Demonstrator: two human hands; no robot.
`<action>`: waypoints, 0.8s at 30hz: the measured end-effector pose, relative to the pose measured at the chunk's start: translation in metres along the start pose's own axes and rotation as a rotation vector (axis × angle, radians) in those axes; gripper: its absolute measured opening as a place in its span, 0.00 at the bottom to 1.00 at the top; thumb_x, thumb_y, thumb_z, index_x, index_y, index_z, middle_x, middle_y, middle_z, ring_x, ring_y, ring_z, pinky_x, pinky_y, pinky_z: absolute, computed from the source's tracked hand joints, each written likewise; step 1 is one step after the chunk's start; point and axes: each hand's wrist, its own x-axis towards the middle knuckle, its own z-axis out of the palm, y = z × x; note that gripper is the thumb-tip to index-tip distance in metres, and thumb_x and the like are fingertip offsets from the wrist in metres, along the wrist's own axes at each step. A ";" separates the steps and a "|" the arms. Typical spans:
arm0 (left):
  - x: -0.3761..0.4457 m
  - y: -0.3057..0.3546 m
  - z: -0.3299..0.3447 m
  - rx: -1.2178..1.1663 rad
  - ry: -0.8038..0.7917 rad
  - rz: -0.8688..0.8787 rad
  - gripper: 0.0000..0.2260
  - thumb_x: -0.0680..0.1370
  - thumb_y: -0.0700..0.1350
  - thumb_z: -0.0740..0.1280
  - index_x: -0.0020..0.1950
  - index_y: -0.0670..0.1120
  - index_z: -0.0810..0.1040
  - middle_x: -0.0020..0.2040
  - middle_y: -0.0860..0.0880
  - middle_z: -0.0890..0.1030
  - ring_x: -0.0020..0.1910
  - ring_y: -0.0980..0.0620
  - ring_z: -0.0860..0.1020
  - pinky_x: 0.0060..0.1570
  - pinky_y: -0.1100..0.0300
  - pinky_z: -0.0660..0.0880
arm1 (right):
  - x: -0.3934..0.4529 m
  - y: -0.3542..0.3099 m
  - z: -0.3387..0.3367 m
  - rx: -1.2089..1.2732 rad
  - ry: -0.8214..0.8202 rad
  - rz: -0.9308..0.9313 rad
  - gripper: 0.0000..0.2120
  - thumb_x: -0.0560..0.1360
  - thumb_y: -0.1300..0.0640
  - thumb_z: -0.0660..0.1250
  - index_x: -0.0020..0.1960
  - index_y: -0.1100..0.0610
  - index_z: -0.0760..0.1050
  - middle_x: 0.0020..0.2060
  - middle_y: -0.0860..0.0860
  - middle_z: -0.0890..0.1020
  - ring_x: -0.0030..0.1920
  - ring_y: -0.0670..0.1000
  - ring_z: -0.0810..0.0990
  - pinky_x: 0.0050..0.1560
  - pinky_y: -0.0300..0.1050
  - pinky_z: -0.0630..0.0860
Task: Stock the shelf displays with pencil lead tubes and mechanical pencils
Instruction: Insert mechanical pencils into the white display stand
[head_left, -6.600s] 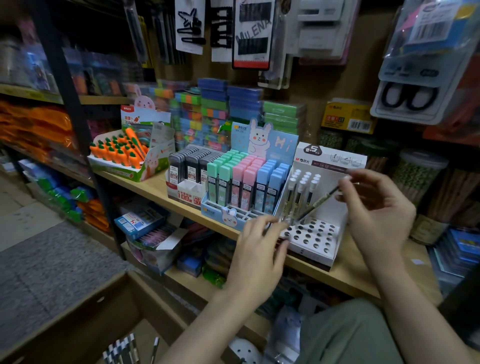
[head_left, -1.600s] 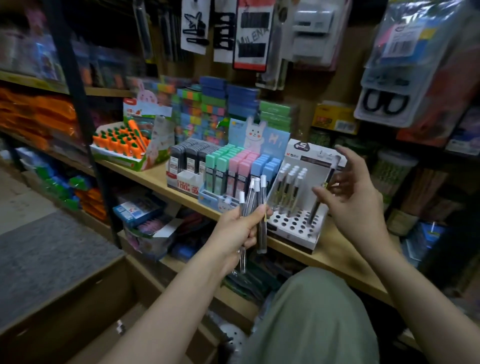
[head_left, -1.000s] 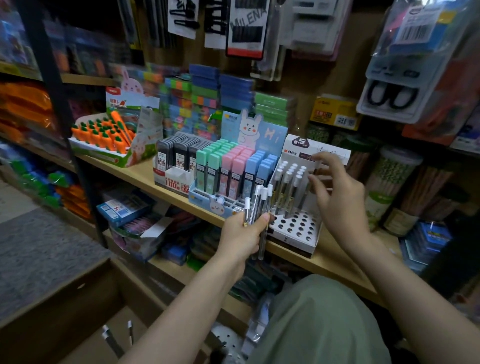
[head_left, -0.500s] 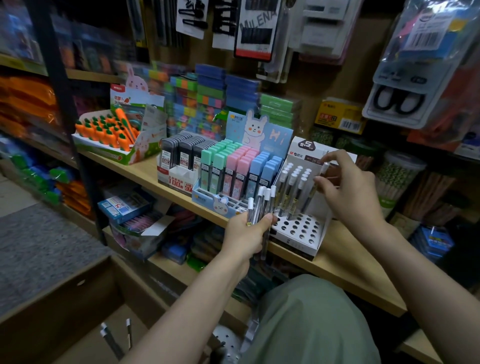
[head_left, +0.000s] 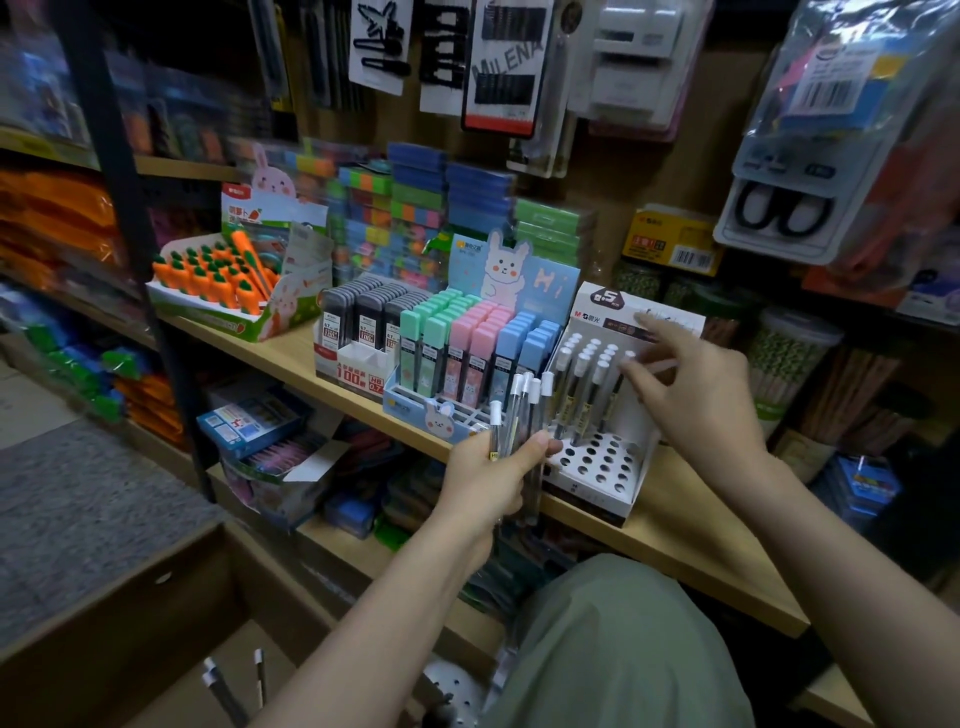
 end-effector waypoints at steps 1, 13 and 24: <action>-0.002 0.000 -0.002 -0.046 -0.050 0.012 0.08 0.77 0.48 0.70 0.48 0.46 0.85 0.38 0.49 0.82 0.24 0.58 0.64 0.24 0.67 0.62 | -0.003 -0.002 -0.004 0.022 0.034 -0.031 0.17 0.76 0.53 0.70 0.63 0.52 0.77 0.45 0.45 0.82 0.41 0.44 0.82 0.46 0.39 0.78; -0.002 0.008 0.000 -0.146 -0.199 -0.013 0.07 0.75 0.50 0.71 0.49 0.48 0.84 0.44 0.51 0.85 0.25 0.60 0.67 0.20 0.69 0.62 | -0.021 -0.023 -0.012 0.601 -0.282 0.111 0.19 0.73 0.61 0.72 0.58 0.41 0.78 0.41 0.51 0.84 0.40 0.48 0.85 0.46 0.49 0.83; -0.006 0.002 -0.009 -0.090 -0.116 -0.045 0.08 0.79 0.48 0.67 0.56 0.48 0.81 0.38 0.51 0.83 0.27 0.59 0.69 0.23 0.66 0.65 | -0.008 0.003 -0.006 0.296 0.021 0.016 0.13 0.75 0.59 0.72 0.57 0.49 0.74 0.45 0.42 0.79 0.46 0.38 0.80 0.43 0.32 0.78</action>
